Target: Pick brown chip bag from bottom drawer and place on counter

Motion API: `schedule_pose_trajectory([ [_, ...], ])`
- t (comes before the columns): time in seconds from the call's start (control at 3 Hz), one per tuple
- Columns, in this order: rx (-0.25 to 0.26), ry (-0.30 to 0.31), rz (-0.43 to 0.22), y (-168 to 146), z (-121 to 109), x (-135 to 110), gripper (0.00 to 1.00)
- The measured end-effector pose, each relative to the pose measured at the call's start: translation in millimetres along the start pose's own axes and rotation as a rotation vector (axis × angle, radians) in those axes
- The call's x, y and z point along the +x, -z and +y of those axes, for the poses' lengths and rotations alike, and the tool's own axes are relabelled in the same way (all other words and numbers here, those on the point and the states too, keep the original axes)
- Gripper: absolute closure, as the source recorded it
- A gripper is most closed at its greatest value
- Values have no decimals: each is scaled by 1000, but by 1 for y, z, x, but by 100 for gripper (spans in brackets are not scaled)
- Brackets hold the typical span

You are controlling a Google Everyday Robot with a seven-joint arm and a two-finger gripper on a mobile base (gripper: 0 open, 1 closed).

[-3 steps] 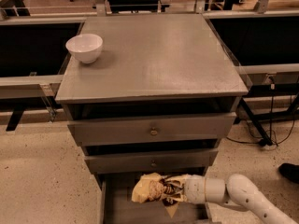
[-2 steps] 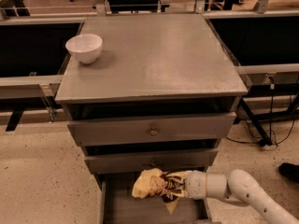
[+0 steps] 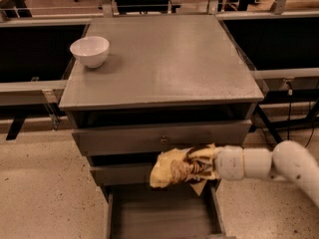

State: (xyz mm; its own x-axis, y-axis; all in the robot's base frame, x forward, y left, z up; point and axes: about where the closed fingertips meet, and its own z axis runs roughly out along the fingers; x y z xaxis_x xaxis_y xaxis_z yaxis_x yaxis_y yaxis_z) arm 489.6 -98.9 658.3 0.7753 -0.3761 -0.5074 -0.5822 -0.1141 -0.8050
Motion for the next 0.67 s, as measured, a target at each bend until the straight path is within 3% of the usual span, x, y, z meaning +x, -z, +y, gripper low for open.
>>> schedule_pose_trajectory([
  [0.67,-86,208,11,64,-149,-84,100],
])
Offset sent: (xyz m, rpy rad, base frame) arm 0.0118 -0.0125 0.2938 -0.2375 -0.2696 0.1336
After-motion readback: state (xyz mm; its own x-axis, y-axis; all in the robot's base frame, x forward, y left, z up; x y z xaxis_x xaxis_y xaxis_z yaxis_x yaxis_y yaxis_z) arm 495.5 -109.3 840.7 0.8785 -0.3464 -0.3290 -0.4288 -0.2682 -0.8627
